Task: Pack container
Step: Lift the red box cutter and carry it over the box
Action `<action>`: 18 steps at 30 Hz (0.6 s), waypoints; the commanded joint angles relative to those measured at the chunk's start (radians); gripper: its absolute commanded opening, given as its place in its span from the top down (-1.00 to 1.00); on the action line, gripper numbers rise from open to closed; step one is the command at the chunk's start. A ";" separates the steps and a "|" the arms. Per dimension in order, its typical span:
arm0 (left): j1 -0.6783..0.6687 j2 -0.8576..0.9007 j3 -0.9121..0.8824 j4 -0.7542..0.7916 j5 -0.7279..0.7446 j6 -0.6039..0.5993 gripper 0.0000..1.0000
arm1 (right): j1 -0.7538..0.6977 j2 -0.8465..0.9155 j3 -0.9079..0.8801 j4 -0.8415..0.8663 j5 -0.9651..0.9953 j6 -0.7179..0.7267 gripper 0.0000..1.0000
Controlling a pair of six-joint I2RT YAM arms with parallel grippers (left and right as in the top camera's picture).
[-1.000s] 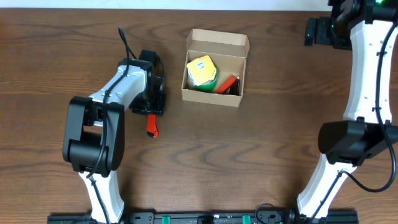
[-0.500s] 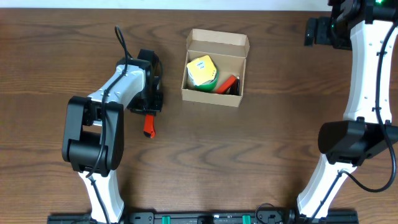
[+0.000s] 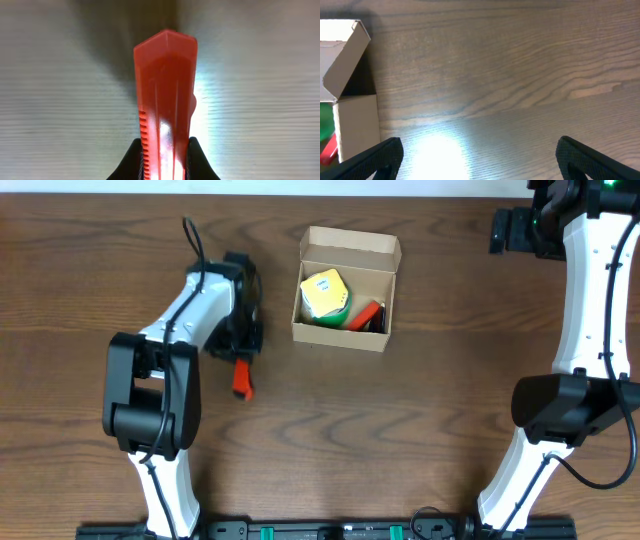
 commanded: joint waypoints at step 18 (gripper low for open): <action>-0.257 -0.206 0.489 -0.183 -0.105 -0.002 0.89 | 0.003 0.006 0.000 -0.001 0.003 0.010 -0.99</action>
